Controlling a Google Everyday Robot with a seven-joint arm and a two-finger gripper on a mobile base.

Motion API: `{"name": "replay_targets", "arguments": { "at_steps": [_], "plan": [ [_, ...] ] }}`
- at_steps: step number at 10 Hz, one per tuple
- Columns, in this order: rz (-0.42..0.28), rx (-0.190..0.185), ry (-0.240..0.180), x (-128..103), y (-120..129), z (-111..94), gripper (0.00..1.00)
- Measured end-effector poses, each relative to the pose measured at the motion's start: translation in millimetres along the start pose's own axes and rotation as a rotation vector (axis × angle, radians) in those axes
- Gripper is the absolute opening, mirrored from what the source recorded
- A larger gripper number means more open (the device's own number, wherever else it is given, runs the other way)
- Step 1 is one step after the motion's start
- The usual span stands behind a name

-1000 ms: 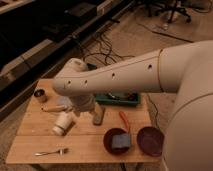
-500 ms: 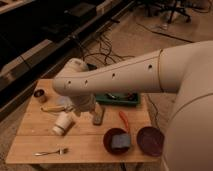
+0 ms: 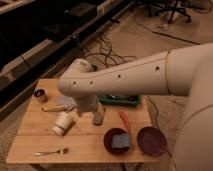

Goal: Place sponge in table surface

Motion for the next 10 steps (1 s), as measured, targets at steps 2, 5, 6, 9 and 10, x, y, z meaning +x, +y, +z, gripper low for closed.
{"name": "replay_targets", "arguments": {
  "at_steps": [2, 5, 6, 9, 10],
  "plan": [
    [-0.008, -0.13, 0.001, -6.0, -29.2, -0.1, 0.65],
    [0.001, -0.261, 0.006, -16.5, -55.4, -0.7, 0.65],
    [0.005, -0.273, 0.004, -18.5, -60.2, -0.5, 0.65],
    [0.003, -0.28, 0.007, -18.9, -58.2, -1.1, 0.65],
    [0.001, -0.273, 0.01, -19.1, -61.3, -0.1, 0.65]
  ]
}}
